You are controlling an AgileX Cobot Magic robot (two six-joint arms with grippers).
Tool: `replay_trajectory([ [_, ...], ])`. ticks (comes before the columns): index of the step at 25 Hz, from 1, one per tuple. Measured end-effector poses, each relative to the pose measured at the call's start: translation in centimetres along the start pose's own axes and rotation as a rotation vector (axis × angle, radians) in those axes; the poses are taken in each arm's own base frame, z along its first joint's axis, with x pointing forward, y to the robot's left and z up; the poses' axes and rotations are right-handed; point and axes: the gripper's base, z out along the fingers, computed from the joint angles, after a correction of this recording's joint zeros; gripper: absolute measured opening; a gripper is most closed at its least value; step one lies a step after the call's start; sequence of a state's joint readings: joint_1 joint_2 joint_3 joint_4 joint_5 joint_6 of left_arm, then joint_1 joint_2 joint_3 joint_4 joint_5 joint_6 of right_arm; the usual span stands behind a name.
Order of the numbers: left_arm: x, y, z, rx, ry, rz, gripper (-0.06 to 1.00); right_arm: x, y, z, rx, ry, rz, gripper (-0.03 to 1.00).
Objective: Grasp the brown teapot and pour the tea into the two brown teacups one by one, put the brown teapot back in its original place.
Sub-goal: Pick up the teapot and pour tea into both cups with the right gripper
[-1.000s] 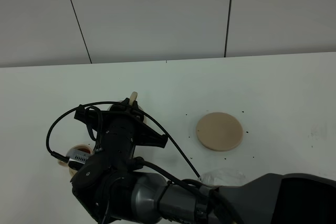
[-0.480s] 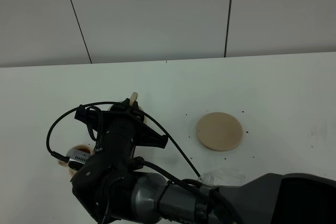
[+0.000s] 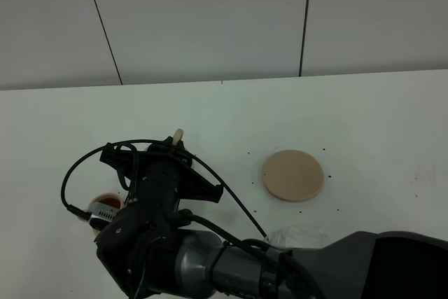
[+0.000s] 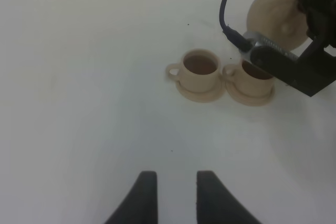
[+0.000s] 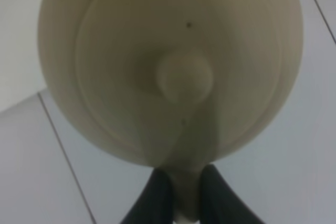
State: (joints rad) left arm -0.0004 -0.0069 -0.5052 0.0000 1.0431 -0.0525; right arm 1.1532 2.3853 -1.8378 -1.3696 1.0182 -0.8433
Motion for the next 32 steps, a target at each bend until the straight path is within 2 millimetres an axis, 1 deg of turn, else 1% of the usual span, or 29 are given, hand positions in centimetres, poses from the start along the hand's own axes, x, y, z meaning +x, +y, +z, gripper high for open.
replay_trajectory([
  [10, 0.0, 0.0, 0.0, 0.000, 0.000, 0.000, 0.25, -0.2, 0.1, 0.0, -0.006, -0.024, 0.014, 0.10],
  [19, 0.0, 0.0, 0.0, 0.000, 0.000, 0.000, 0.25, 0.3, -0.1, -0.2, -0.004, -0.029, 0.031, 0.10],
  [28, 0.0, 0.0, 0.0, 0.000, 0.000, 0.000, 0.25, 0.3, -0.1, -0.3, -0.008, -0.036, 0.038, 0.10],
  [32, 0.0, 0.0, 0.0, 0.000, 0.000, 0.000, 0.25, 1.3, -0.4, -0.8, -0.002, -0.063, 0.081, 0.10],
])
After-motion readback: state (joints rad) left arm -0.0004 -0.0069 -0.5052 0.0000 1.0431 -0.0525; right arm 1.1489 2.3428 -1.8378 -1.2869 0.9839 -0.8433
